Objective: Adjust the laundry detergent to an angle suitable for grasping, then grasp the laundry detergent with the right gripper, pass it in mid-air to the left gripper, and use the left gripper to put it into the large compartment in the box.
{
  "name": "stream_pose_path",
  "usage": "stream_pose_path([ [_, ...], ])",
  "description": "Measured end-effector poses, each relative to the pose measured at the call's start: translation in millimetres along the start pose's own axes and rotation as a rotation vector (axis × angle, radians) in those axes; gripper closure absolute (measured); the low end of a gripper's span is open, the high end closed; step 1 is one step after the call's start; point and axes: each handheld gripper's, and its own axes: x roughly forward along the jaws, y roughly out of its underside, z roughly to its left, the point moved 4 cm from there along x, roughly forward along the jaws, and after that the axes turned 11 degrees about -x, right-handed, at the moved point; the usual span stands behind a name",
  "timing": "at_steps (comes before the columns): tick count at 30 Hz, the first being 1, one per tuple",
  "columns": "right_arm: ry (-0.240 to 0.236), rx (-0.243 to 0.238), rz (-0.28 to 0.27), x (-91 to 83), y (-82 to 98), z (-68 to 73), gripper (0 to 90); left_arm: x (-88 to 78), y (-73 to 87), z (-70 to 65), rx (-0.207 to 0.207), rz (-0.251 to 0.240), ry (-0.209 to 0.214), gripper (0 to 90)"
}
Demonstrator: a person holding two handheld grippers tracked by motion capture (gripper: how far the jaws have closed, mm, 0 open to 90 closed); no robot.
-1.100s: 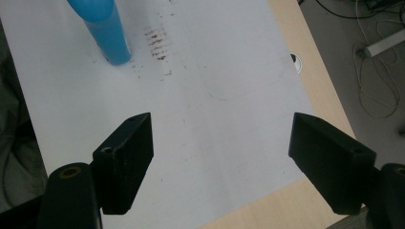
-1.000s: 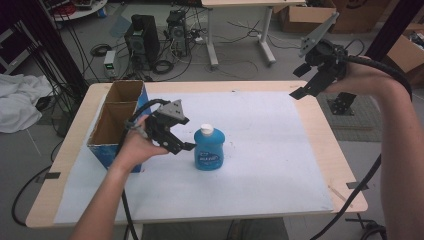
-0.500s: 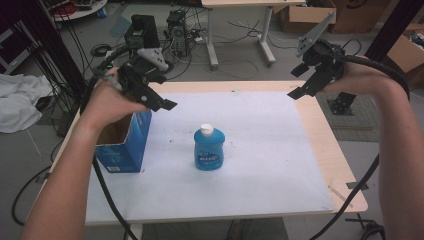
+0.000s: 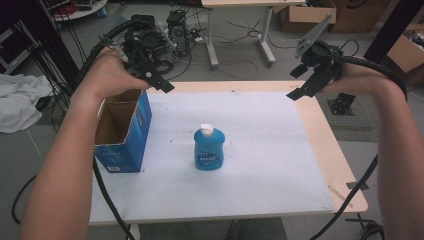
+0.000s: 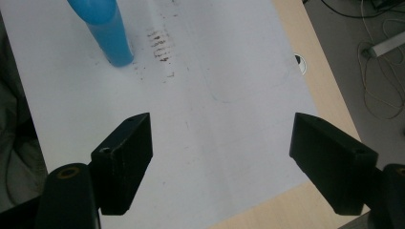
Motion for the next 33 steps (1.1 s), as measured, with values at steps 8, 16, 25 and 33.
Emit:
stream_pose_path([
  [8,0.005,-0.001,-0.016,-4.1,-0.5,0.1,22.1,-11.5,-9.5,-2.6,0.015,-0.001,-0.003,14.3],
  [16,0.002,0.005,-0.034,-3.1,2.4,0.8,20.5,-13.7,-9.7,-4.6,0.032,-0.003,-0.003,14.4],
  [25,-0.027,0.003,-0.101,5.5,3.2,4.7,17.9,-15.5,-10.1,-5.4,0.041,-0.010,0.008,14.5],
  [33,-0.055,-0.015,-0.163,19.2,1.8,10.5,16.8,-15.4,-10.0,-6.0,0.048,-0.010,0.015,14.6],
])
